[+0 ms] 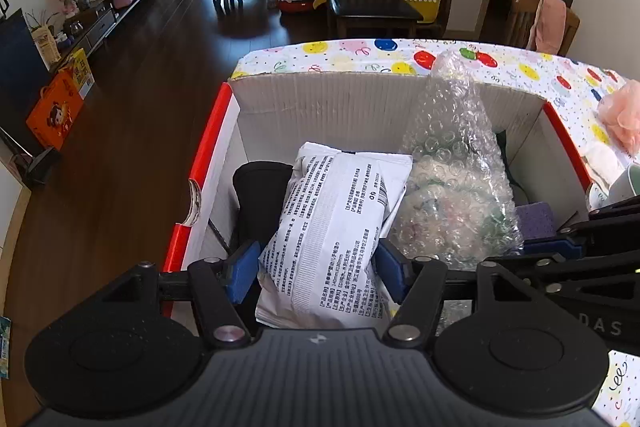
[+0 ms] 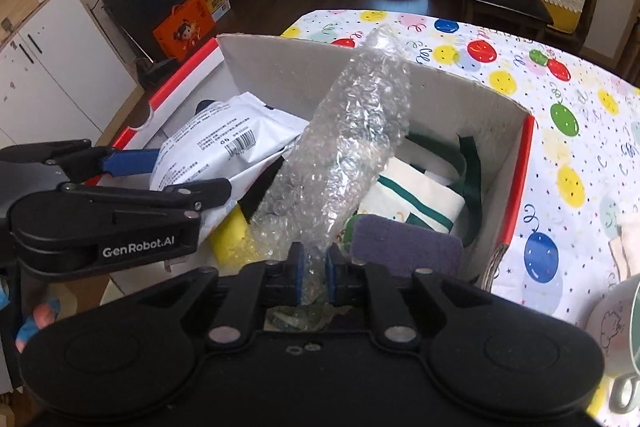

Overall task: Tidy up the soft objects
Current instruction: 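Lower the packet and bubble wrap into the box and open both tools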

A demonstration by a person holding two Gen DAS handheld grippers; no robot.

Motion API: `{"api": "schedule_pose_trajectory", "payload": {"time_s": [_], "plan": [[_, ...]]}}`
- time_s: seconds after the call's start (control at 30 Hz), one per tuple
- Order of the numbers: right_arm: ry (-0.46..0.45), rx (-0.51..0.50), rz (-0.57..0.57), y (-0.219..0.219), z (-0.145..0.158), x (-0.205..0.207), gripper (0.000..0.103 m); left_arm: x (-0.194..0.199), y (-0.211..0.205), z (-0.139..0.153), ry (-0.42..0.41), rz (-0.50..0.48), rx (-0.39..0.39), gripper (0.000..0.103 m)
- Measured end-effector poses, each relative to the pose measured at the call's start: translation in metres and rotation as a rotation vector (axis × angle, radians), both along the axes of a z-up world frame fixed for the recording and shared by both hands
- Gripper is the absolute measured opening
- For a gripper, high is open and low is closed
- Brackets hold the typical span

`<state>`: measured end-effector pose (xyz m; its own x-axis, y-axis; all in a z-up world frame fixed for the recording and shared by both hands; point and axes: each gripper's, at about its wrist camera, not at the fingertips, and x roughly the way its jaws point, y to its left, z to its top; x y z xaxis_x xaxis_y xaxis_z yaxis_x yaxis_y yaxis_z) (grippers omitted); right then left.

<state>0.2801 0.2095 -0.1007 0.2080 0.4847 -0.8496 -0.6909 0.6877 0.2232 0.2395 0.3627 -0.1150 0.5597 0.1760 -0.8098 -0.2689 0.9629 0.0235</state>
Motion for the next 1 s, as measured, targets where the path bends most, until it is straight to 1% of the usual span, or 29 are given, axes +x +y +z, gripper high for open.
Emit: {"api": "schedule_pose_trajectory", "payload": {"time_s": [0.2, 0.27, 0.37, 0.43, 0.47, 0.53, 0.73, 0.9, 1.0], "plan": [[0.013, 0.016, -0.012, -0.003, 0.004, 0.0, 0.019, 0.007, -0.003, -0.005, 0.035, -0.015, 0.015, 0.065], [0.018, 0.028, -0.015, -0.005, 0.006, 0.0, 0.025, 0.009, -0.004, -0.006, 0.044, -0.017, 0.011, 0.065], [0.016, 0.046, -0.023, -0.008, 0.011, -0.002, 0.03, 0.011, -0.004, -0.005, 0.051, -0.018, 0.016, 0.068], [0.01, 0.051, -0.025, -0.01, 0.014, -0.002, 0.032, 0.01, -0.006, -0.006, 0.048, -0.023, 0.022, 0.069], [0.009, 0.055, -0.027, -0.011, 0.015, -0.002, 0.034, 0.008, -0.006, -0.005, 0.045, -0.024, 0.02, 0.072], [0.007, 0.06, -0.032, -0.013, 0.017, -0.002, 0.035, 0.007, -0.006, -0.005, 0.041, -0.028, 0.008, 0.075], [-0.001, 0.076, -0.043, -0.021, 0.023, -0.004, 0.039, 0.003, -0.01, -0.002, 0.023, -0.031, 0.009, 0.075], [-0.02, 0.095, -0.043, -0.028, 0.032, -0.009, 0.046, -0.004, -0.012, 0.004, 0.0, -0.032, 0.0, 0.075], [-0.026, 0.111, -0.042, -0.034, 0.039, -0.013, 0.051, -0.012, -0.013, 0.012, -0.019, -0.043, 0.009, 0.075]]}}
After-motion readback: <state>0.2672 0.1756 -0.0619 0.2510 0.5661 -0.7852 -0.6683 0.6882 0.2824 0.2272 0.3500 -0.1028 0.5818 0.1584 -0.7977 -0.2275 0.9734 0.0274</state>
